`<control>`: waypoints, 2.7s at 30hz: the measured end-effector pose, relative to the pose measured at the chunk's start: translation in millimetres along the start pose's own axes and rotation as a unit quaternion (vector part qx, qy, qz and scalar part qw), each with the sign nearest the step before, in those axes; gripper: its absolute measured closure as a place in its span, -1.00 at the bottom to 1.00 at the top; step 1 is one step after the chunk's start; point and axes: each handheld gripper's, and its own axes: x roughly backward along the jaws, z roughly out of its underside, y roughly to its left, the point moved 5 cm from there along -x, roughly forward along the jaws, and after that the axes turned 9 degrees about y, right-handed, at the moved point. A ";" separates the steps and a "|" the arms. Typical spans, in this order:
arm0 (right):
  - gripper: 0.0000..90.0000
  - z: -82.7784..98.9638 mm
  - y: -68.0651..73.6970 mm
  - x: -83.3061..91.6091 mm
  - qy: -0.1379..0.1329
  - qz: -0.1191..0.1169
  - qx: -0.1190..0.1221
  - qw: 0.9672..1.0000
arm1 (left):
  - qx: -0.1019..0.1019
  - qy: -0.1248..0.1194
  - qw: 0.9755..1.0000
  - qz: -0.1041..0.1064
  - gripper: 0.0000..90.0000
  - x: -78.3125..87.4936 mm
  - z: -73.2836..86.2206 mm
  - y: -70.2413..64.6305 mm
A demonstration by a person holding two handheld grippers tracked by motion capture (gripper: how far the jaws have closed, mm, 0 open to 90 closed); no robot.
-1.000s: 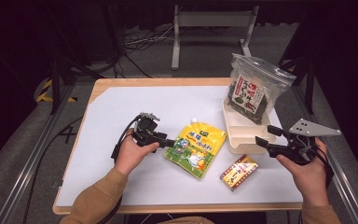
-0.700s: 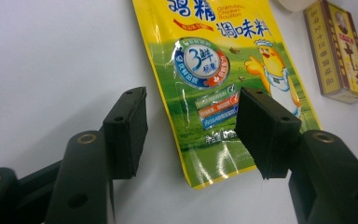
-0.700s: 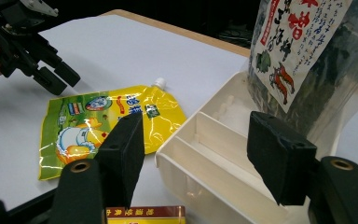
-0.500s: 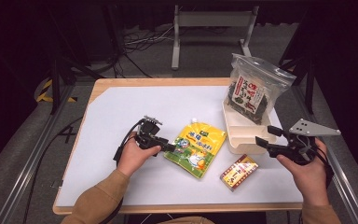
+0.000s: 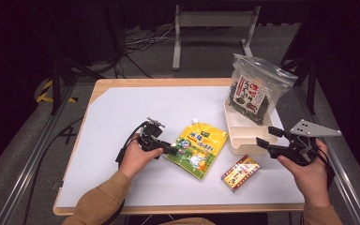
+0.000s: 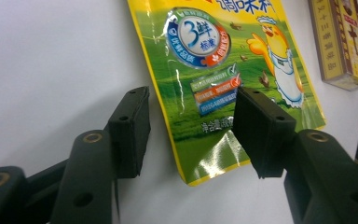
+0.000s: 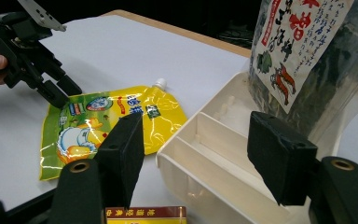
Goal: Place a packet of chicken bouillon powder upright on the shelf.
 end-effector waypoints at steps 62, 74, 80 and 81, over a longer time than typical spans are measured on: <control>-0.20 -0.8 3.1 -8.2 0.005 -0.011 0.004 1.000 | -0.001 0.008 0.999 -0.044 0.57 9.5 10.0 -8.1; -0.20 0.8 2.7 -6.3 0.006 -0.009 0.002 1.000 | -0.002 0.036 0.999 -0.016 -0.05 -7.5 2.8 -18.1; -0.21 0.7 3.9 -7.1 0.006 -0.011 0.002 1.000 | -0.011 0.050 0.998 -0.023 0.12 -15.1 1.5 -26.3; -0.21 0.6 4.1 -7.3 0.006 -0.011 0.002 1.000 | -0.017 0.051 0.998 -0.035 0.14 -16.1 1.4 -28.8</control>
